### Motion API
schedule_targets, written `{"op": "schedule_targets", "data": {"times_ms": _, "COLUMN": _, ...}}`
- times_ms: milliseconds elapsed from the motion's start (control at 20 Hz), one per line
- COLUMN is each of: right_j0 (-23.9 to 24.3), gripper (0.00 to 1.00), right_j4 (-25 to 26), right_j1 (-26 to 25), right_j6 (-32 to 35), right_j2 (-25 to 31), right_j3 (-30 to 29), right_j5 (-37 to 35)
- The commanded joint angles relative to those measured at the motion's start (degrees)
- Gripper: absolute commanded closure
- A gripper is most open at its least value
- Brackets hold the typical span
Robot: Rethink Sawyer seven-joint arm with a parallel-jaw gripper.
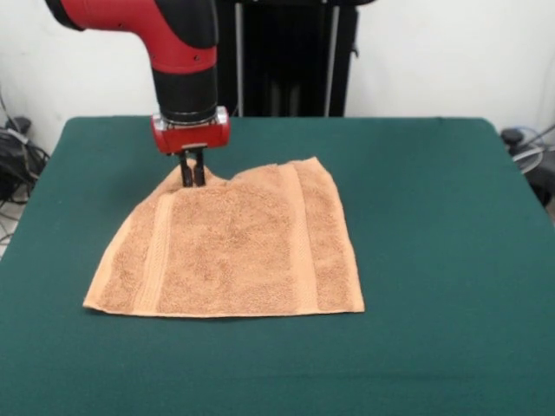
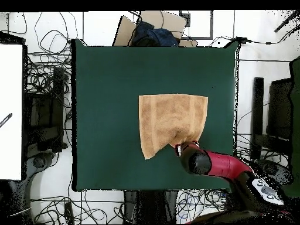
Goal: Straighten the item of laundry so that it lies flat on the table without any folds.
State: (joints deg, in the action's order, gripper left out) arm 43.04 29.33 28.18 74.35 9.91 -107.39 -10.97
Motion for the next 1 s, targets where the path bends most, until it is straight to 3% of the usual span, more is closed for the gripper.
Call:
{"op": "schedule_targets", "data": {"times_ms": 50, "right_j0": 1.0, "gripper": 1.0, "right_j4": -1.7, "right_j1": 2.3, "right_j6": 2.4, "right_j2": 1.2, "right_j3": -0.4, "right_j5": -11.6}}
{"op": "schedule_targets", "data": {"times_ms": 550, "right_j0": 3.0, "gripper": 1.0, "right_j4": -1.5, "right_j1": 5.4, "right_j6": -5.5, "right_j2": 5.4, "right_j3": 7.3, "right_j5": -25.0}}
{"op": "schedule_targets", "data": {"times_ms": 1000, "right_j0": 4.3, "gripper": 1.0, "right_j4": -0.4, "right_j1": 5.9, "right_j6": -5.4, "right_j2": 7.9, "right_j3": 8.7, "right_j5": -27.3}}
